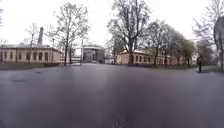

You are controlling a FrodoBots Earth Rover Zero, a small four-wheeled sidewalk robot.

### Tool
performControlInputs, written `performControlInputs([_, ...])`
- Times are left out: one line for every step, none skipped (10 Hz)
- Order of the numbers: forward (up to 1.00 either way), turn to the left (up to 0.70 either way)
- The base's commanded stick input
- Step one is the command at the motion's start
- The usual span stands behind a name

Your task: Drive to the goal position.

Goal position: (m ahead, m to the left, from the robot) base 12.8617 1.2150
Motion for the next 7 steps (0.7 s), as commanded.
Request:
performControlInputs([0.85, 0.0])
performControlInputs([0.85, 0.0])
performControlInputs([0.85, 0.0])
performControlInputs([0.85, 0.0])
performControlInputs([0.85, 0.0])
performControlInputs([0.85, 0.0])
performControlInputs([0.85, 0.0])
